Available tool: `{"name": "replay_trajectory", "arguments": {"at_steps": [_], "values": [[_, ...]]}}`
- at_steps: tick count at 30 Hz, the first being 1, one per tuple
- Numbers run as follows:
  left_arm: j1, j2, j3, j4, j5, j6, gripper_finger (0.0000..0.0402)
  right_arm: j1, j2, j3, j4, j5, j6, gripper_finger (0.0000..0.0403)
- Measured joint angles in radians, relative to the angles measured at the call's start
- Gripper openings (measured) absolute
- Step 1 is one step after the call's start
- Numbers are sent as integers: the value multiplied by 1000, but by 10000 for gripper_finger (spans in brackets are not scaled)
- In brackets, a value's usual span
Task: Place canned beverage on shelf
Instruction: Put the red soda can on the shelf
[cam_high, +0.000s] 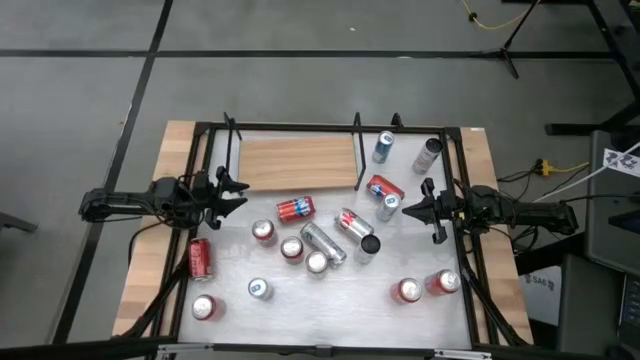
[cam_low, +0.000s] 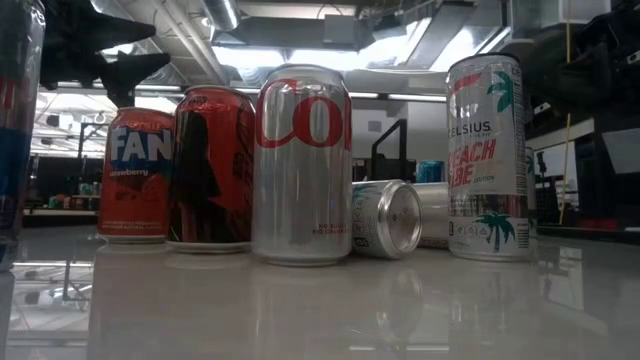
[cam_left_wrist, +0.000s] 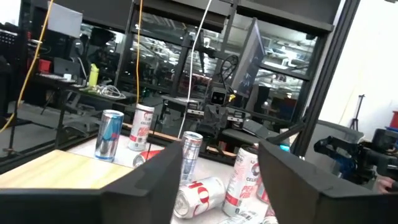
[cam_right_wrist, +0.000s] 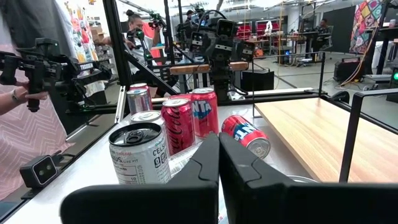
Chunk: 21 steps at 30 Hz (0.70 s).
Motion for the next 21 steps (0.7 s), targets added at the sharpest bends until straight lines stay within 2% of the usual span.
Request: {"name": "replay_trajectory", "arguments": {"at_steps": [6, 11, 16, 21], "values": [[0, 0, 0, 0, -1, -1, 257, 0, 0, 0, 0, 0, 0, 0], [0, 0, 0, 35, 10, -80, 262, 0, 0, 0, 0, 0, 0, 0], [-19, 2, 0, 156, 23, -116, 263, 0, 0, 0, 0, 0, 0, 0], [-60, 58, 29, 216, -68, -120, 263, 0, 0, 0, 0, 0, 0, 0]]}}
